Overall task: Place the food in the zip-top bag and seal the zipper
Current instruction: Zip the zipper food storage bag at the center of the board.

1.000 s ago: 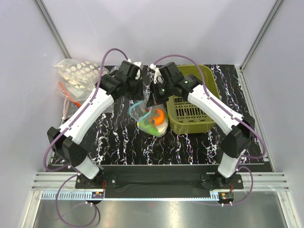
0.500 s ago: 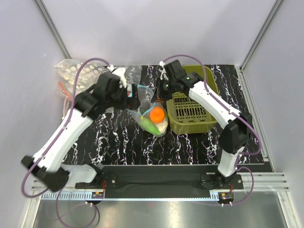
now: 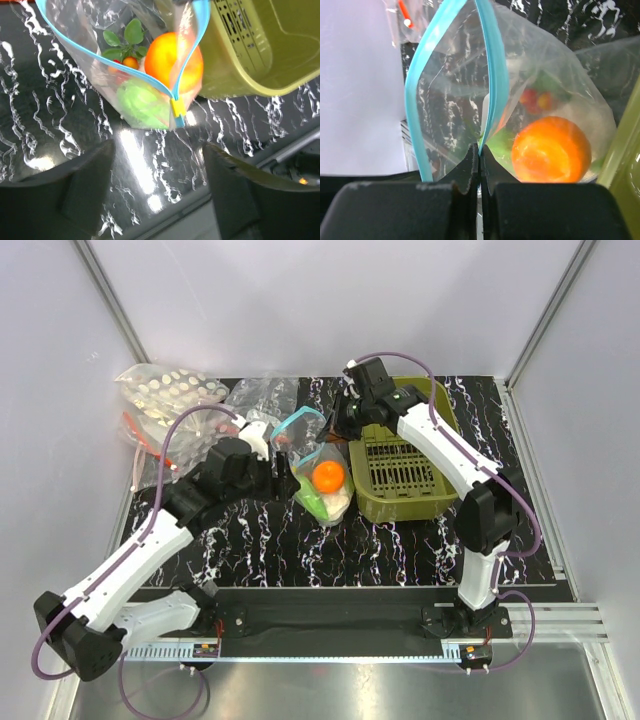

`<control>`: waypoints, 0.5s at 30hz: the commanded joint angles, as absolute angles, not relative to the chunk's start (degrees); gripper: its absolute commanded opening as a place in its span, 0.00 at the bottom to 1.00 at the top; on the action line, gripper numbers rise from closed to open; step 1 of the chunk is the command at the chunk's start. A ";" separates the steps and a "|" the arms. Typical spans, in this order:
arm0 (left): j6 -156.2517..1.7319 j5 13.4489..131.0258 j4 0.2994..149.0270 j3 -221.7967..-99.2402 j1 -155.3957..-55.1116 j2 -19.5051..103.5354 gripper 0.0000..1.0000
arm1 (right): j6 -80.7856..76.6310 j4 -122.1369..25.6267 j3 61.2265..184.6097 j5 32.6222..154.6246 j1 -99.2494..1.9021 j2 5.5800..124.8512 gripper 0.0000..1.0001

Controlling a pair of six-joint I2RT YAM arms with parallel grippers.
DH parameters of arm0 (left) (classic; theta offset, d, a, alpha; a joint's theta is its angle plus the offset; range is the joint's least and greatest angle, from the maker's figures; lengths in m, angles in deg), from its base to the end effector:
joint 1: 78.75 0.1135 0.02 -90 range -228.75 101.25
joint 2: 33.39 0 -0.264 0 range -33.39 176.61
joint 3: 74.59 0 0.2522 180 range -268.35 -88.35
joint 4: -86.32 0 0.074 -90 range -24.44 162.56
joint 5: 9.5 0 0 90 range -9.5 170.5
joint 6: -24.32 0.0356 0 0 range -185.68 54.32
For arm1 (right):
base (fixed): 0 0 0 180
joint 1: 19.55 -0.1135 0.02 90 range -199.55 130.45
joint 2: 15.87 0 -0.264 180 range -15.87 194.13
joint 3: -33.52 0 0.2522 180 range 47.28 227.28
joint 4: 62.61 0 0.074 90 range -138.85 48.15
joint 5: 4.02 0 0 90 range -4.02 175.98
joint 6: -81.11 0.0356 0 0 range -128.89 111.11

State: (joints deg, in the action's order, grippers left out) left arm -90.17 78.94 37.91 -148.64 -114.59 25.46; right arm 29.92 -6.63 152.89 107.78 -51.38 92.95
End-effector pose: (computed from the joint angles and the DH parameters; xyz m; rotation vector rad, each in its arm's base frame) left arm 0.1766 -0.1287 0.3455 0.2358 2.2074 -0.6292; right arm 0.3569 0.2371 0.3333 -0.0454 2.5437 0.9994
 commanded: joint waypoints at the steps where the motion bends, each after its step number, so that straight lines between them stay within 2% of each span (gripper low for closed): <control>1: -89.07 76.73 51.97 -144.00 -114.79 23.39 0.72 | 31.71 -8.68 156.53 108.83 -51.45 93.47 0.00; 7: -87.40 78.49 60.77 -138.01 -114.79 20.66 0.63 | 32.86 -9.65 156.01 109.36 -51.45 93.03 0.00; 10: -86.07 77.16 64.64 -136.43 -114.88 20.66 0.51 | 32.50 -9.65 155.48 109.01 -51.45 92.16 0.00; 12: -85.98 77.60 65.61 -135.81 -114.88 20.75 0.49 | 32.42 -9.65 155.30 109.10 -51.45 91.89 0.00; 15: -84.94 77.60 66.23 -135.98 -114.88 22.06 0.39 | 32.68 -10.26 154.51 109.01 -51.45 91.10 0.00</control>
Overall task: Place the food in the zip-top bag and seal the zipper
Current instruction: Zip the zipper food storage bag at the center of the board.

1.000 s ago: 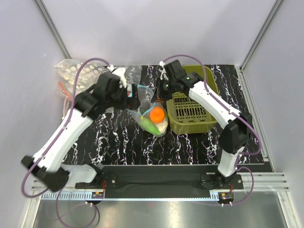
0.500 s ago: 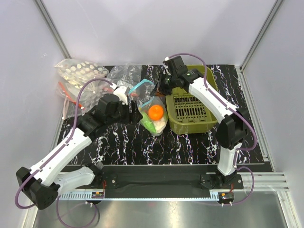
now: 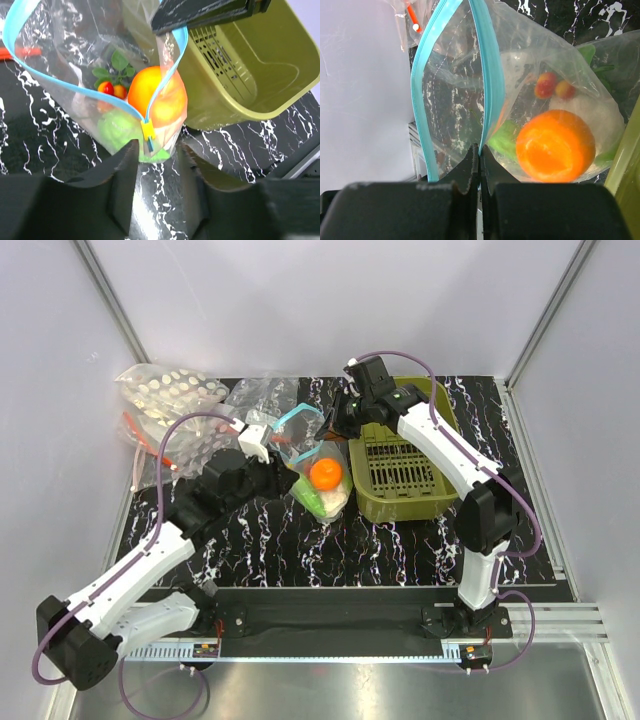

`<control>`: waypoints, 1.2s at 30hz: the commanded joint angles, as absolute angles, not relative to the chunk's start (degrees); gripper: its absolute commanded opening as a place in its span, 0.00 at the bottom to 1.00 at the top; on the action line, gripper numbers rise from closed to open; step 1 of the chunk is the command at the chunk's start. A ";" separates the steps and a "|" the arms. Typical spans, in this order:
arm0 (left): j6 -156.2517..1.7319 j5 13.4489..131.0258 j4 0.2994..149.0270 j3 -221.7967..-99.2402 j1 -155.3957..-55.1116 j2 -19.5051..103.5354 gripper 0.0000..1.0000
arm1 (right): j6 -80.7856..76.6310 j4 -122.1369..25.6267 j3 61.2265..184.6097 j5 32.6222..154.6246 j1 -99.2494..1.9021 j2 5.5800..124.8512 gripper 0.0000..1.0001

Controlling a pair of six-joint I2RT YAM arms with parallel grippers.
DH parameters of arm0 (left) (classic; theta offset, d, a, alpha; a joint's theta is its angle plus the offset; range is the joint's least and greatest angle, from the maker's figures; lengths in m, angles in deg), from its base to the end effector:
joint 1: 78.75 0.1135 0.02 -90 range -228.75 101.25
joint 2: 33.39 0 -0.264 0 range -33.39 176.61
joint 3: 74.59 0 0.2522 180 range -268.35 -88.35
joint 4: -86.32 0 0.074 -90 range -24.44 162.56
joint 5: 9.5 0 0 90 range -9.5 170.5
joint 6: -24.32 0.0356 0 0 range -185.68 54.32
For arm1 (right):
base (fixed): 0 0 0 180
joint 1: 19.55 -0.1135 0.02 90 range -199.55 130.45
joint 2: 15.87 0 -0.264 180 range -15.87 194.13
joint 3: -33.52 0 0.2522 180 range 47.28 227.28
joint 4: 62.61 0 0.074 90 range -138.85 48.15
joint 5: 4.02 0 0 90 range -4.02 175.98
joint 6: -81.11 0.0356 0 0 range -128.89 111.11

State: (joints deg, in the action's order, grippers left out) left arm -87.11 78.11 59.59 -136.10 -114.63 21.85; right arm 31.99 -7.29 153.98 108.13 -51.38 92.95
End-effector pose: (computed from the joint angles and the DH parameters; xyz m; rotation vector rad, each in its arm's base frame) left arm 0.1797 -0.1318 0.3196 0.2793 1.9736 -0.7000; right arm 0.3579 0.2379 0.3404 -0.0115 2.5227 1.0338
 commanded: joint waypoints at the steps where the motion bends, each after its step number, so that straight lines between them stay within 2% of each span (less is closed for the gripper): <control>1: -84.67 77.08 66.14 -136.07 -114.88 22.76 0.35 | 32.77 -10.44 154.25 108.92 -51.54 90.66 0.00; 5: -83.87 76.80 66.93 -135.73 -114.88 23.56 0.31 | 32.51 -10.27 154.25 108.31 -51.45 90.13 0.00; 7: -83.35 77.42 67.20 -135.46 -114.88 23.74 0.27 | 32.33 -10.27 154.33 108.48 -51.45 90.04 0.00; 8: -83.09 77.77 67.20 -135.55 -114.79 23.82 0.22 | 32.33 -10.35 154.33 108.40 -51.45 89.96 0.00; 10: -82.64 78.65 66.33 -135.72 -114.79 24.61 0.20 | 32.24 -10.27 154.25 108.13 -51.45 89.61 0.00; 12: -82.12 78.57 65.80 -136.51 -114.79 25.14 0.27 | 32.33 -10.35 153.90 107.52 -51.54 89.43 0.00; 14: -82.12 78.65 64.92 -137.21 -114.88 25.50 0.44 | 32.15 -10.44 153.54 106.99 -51.45 88.99 0.00; 17: -82.03 78.65 64.83 -136.87 -114.88 25.50 0.48 | 32.15 -10.53 153.54 107.08 -51.45 89.08 0.00; 20: -82.12 78.74 65.26 -135.73 -114.79 25.67 0.48 | 32.15 -10.79 153.54 106.81 -51.45 88.99 0.00; 24: -83.34 79.97 68.59 -132.39 -114.79 24.62 0.35 | 31.98 -11.06 153.46 106.55 -51.54 88.99 0.00; 25: -83.43 80.32 69.91 -131.51 -114.79 24.53 0.26 | 31.89 -11.06 153.54 106.46 -51.36 88.90 0.00; 26: -83.52 80.32 70.18 -131.24 -114.79 24.53 0.23 | 31.89 -10.97 153.54 106.37 -51.36 89.07 0.00; 29: -83.26 80.23 70.62 -131.59 -114.79 25.14 0.26 | 31.98 -10.88 153.37 105.94 -51.45 88.81 0.00; 31: -82.91 79.97 70.71 -132.03 -114.79 25.67 0.24 | 31.80 -11.06 153.19 105.58 -51.36 88.55 0.00; 32: -82.38 80.23 70.45 -132.29 -114.79 25.50 0.09 | 31.63 -10.97 153.19 105.23 -51.36 88.46 0.00; 33: -82.21 81.63 70.19 -132.64 -114.79 25.32 0.03 | 31.45 -10.71 153.28 105.14 -51.28 88.46 0.00; 34: -81.77 82.77 68.79 -133.86 -114.70 25.23 0.00 | 31.01 -10.01 153.54 105.23 -51.28 88.46 0.00; 36: -79.49 84.27 66.42 -135.19 -114.61 24.45 0.00 | 29.79 -9.48 153.37 105.23 -51.28 87.76 0.01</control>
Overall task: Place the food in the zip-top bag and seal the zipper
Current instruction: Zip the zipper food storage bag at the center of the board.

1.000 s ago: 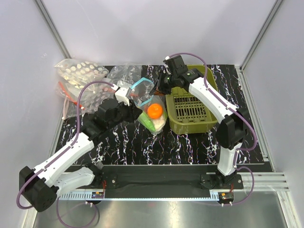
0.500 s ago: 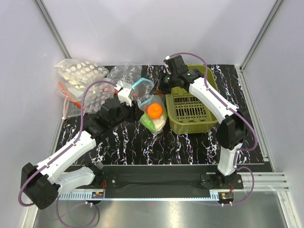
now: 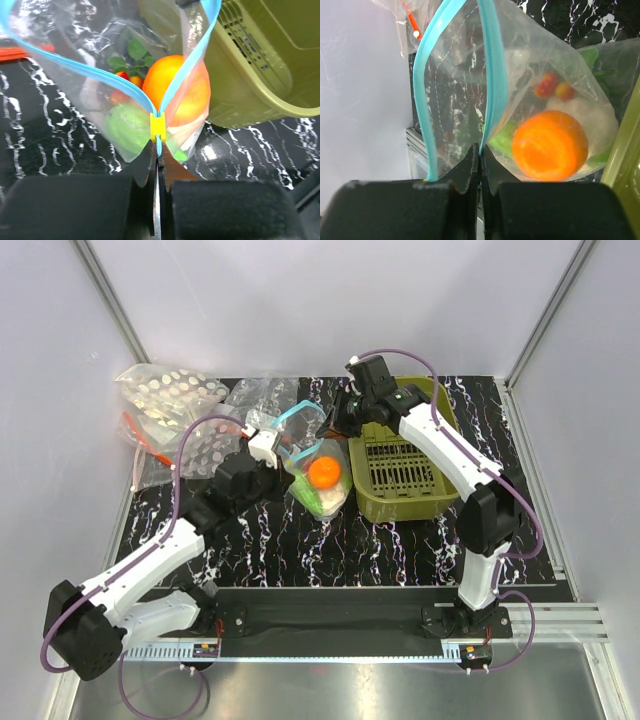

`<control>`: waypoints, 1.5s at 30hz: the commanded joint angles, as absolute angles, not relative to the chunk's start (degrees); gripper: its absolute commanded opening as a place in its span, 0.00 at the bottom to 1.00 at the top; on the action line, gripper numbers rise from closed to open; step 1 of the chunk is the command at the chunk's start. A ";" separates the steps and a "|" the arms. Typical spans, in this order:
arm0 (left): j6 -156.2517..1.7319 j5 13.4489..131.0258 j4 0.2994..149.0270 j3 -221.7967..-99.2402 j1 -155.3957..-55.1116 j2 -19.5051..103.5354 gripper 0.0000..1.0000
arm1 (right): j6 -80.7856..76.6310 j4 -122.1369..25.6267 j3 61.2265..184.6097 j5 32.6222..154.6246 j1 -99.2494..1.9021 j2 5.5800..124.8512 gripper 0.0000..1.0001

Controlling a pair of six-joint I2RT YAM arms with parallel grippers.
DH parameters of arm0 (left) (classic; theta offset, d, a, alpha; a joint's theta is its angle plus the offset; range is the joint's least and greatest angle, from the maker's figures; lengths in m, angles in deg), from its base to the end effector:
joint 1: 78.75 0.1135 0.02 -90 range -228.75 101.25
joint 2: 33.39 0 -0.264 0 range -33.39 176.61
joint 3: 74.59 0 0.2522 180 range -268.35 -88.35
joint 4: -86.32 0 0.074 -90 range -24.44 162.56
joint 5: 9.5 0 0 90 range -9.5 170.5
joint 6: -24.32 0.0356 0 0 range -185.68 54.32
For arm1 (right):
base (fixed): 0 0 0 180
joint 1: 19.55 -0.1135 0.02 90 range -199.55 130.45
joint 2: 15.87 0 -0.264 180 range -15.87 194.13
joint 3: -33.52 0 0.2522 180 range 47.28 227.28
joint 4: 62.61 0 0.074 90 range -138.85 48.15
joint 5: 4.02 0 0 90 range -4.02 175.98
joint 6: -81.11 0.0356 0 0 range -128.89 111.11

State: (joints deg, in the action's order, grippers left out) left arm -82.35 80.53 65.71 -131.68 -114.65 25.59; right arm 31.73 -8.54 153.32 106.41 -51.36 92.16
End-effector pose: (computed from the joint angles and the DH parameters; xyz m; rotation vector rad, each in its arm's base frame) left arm 0.1922 -0.1391 0.2895 0.3358 1.9842 -0.5950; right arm 0.3572 0.2362 0.3437 -0.0065 2.4905 1.0094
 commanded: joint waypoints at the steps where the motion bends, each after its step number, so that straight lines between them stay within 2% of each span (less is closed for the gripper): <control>1: -78.52 84.36 65.45 -136.94 -114.70 24.27 0.00 | 29.08 -9.74 152.76 106.01 -51.28 87.50 0.08; 2: -75.99 83.93 64.40 -137.82 -114.53 23.92 0.00 | 28.21 -9.83 152.49 106.37 -51.28 87.15 0.33; 4: -72.99 80.51 61.93 -140.28 -114.35 23.04 0.00 | 24.17 -9.48 152.23 107.07 -51.27 86.09 0.46; 6: -69.99 75.43 59.92 -141.34 -113.91 21.73 0.00 | 18.13 -10.00 152.14 108.12 -51.28 84.69 0.51; 14: -66.21 70.22 57.27 -141.96 -113.47 15.57 0.00 | -3.16 -12.89 151.09 116.82 -51.19 80.91 0.52; 19: -63.75 63.81 53.85 -145.29 -112.94 15.12 0.00 | -24.60 -17.91 144.24 138.76 -51.19 77.04 0.51; 23: -63.13 61.17 49.72 -149.95 -112.86 17.14 0.00 | -40.07 -19.92 140.37 149.87 -51.45 74.58 0.51; 30: -60.32 55.98 45.23 -153.38 -112.94 18.55 0.00 | -47.12 -32.50 134.12 152.78 -52.95 69.39 0.51; 39: -58.47 53.60 42.41 -156.03 -113.03 21.45 0.00 | -56.61 -21.80 140.97 154.89 -54.88 71.41 0.51; 45: -58.30 53.08 42.33 -156.29 -112.94 21.80 0.00 | -58.02 -20.73 141.06 154.19 -56.72 72.20 0.49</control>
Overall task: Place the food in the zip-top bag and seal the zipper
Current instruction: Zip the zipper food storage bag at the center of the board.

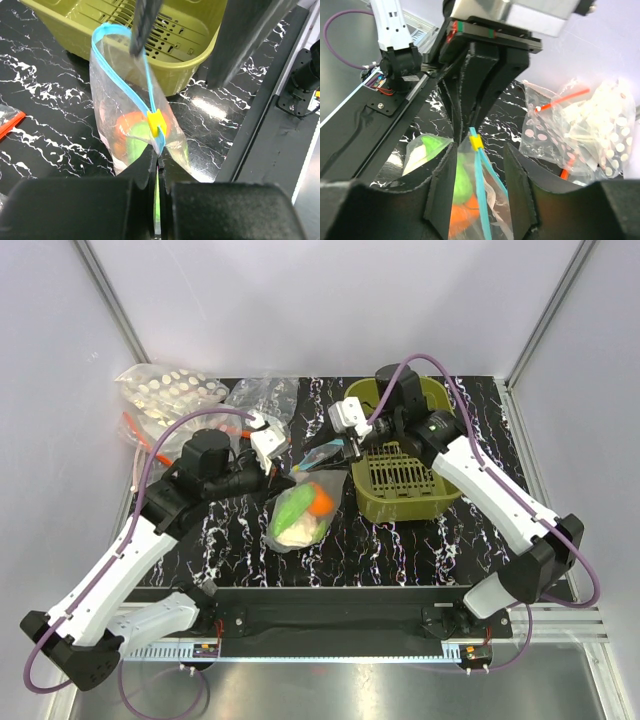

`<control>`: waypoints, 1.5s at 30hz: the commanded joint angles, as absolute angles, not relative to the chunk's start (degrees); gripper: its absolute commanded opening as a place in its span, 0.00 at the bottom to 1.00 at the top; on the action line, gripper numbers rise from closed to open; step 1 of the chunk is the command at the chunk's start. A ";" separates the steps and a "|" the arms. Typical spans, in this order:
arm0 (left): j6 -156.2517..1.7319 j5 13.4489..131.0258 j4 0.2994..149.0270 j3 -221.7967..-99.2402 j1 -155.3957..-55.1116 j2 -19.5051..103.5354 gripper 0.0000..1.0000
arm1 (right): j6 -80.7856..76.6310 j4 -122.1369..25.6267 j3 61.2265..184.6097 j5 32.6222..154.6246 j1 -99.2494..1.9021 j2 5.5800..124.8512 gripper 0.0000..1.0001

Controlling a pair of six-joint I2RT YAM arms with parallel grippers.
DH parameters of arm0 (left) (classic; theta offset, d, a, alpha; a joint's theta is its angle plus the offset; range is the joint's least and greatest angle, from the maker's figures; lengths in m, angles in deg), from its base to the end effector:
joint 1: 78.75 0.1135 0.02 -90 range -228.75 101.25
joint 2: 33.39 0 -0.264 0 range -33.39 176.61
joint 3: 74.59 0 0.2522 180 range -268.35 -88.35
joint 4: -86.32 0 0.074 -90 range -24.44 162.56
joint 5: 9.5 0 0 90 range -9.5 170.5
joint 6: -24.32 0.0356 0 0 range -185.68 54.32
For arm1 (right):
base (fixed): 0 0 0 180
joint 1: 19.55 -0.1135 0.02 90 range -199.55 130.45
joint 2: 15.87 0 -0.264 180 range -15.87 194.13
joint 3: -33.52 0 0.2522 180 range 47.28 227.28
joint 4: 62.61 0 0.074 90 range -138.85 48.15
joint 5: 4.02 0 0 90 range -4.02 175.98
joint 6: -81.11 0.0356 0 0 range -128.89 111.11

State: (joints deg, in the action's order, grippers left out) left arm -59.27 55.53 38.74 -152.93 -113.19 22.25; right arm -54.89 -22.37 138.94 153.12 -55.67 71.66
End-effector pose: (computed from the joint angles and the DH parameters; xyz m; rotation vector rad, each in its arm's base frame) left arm 0.1565 -0.1255 0.3840 0.9728 1.7937 -0.7465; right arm 0.2471 0.2209 0.4213 -1.6597 0.7727 1.0095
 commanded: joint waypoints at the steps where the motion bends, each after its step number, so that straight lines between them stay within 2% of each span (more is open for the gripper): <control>1: -58.21 53.08 42.33 -156.38 -112.94 21.98 0.00 | -58.28 -20.38 141.32 154.19 -56.90 72.55 0.47; 11: -56.89 52.20 41.27 -157.08 -112.94 22.77 0.00 | -59.08 -19.76 143.70 154.36 -57.69 75.89 0.47; 17: -56.01 52.55 40.74 -157.69 -113.03 23.39 0.00 | -59.34 -19.32 143.88 154.71 -58.04 76.77 0.43; 18: -56.01 52.55 40.66 -157.61 -113.03 23.39 0.00 | -59.25 -19.23 143.79 154.63 -58.22 76.77 0.42; 19: -55.84 52.64 40.66 -157.61 -112.94 23.47 0.00 | -59.34 -19.23 143.79 154.54 -58.13 76.95 0.34; 20: -55.84 52.72 40.66 -157.69 -112.94 23.56 0.00 | -59.34 -19.32 143.70 154.54 -58.13 77.03 0.31; 22: -55.75 52.81 40.65 -157.78 -113.03 23.65 0.00 | -59.43 -19.32 143.70 154.45 -58.22 77.04 0.28; 31: -55.05 53.78 40.92 -158.40 -113.03 24.09 0.00 | -59.08 -18.97 143.61 155.06 -58.22 77.91 0.26; 36: -54.78 54.22 40.74 -158.40 -113.03 23.92 0.00 | -59.60 -18.35 143.96 154.98 -58.22 78.09 0.00; 45: -53.47 57.03 42.15 -158.49 -112.94 19.35 0.00 | -60.13 -16.86 143.35 153.66 -58.13 78.53 0.00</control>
